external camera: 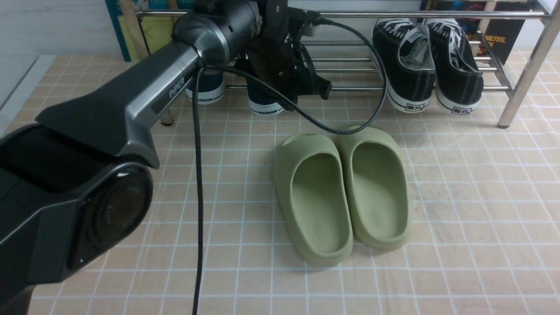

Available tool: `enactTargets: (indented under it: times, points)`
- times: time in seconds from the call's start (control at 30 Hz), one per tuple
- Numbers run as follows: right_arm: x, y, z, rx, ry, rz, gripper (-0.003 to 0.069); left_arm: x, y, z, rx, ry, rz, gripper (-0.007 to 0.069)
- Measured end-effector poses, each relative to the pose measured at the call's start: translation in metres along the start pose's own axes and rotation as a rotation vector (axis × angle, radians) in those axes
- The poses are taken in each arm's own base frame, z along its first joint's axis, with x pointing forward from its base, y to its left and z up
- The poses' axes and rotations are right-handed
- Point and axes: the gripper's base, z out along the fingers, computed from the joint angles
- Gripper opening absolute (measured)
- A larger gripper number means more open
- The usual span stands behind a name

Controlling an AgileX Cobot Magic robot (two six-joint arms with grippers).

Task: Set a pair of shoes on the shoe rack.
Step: Use the left arm to put a shoe into the shoe rack

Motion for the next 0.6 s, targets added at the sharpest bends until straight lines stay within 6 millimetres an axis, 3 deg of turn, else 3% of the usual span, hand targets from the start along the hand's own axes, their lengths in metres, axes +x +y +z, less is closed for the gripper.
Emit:
enactTargets:
  times: [0.2,0.47,0.6]
  points:
    - [0.0,0.0,0.0,0.0,0.0,0.0,0.0239,-0.005,0.015,-0.003,-0.187,-0.056,-0.03,0.0002]
    - [0.0,0.0,0.0,0.0,0.0,0.0,0.0239,-0.009,0.019,-0.009,-0.214,-0.094,-0.067,0.0004]
    - [0.0,0.0,0.0,0.0,0.0,0.0,0.0239,-0.013,0.019,-0.025,-0.201,-0.12,-0.081,0.0007]
